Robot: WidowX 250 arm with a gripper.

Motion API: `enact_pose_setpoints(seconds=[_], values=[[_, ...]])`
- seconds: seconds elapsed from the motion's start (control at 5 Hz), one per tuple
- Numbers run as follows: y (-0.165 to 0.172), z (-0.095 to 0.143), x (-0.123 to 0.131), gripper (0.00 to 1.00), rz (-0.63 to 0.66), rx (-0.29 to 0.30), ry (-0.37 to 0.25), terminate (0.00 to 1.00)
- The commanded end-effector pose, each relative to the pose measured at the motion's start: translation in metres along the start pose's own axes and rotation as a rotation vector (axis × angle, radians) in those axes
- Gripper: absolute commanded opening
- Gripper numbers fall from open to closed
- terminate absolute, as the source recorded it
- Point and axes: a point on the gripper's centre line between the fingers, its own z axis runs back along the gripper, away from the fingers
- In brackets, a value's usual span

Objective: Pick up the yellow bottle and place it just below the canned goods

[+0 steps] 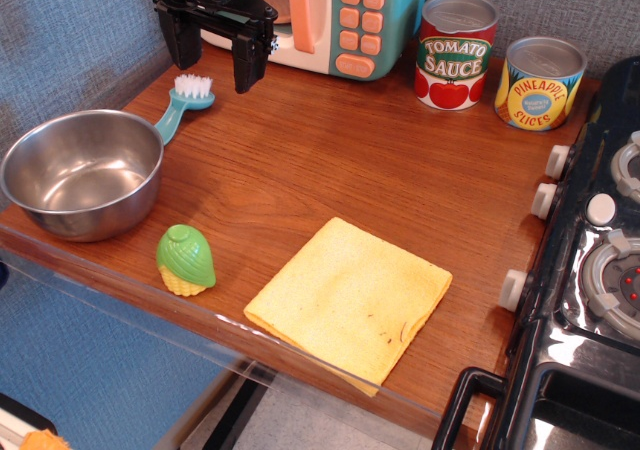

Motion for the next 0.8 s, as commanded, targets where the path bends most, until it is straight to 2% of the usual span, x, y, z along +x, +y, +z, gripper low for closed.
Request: enact_pose_setpoints(seconds=[0.0,0.4,0.6], values=[[0.0,0.0,0.0,1.0,0.0,0.0,0.0,0.0],[-0.037,0.007,-0.026,1.0,-0.083,-0.053,-0.033,0.0],[-0.041,0.012,-0.057,1.0,-0.102,-0.076,-0.033,0.0]])
